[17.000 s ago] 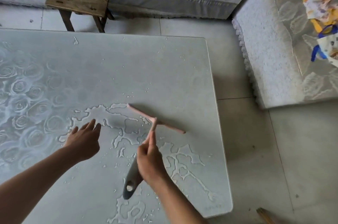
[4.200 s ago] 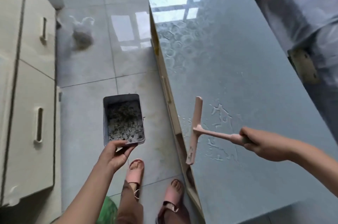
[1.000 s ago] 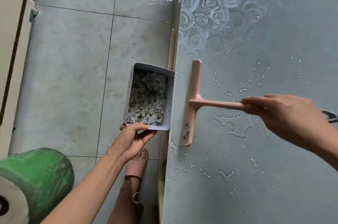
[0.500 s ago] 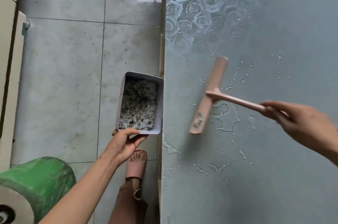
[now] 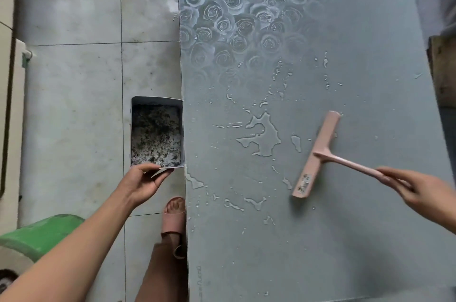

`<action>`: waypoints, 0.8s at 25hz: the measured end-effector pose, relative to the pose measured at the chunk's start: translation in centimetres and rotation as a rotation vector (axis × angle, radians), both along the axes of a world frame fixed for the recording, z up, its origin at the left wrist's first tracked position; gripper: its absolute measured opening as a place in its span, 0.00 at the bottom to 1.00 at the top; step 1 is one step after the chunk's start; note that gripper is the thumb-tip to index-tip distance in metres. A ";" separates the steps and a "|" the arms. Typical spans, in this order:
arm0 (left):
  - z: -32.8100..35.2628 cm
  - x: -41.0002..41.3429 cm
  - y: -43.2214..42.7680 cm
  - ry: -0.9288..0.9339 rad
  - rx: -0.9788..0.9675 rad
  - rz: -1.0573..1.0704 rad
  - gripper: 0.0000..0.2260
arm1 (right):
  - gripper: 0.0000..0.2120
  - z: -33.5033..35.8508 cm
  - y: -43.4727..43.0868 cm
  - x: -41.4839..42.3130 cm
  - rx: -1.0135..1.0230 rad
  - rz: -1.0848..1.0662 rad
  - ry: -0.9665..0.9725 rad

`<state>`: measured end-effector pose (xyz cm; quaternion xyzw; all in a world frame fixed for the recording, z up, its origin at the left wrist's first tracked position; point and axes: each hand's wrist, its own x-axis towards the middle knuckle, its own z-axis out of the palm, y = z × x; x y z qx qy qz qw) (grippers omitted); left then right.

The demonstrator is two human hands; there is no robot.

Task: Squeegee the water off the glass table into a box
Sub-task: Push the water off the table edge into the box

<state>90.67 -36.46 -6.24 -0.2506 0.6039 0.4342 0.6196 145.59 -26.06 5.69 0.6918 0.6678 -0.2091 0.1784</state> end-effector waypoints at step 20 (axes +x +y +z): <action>-1.2 -0.5 1.2 -0.024 0.106 0.022 0.08 | 0.18 -4.6 8.1 -20.6 0.040 0.568 0.237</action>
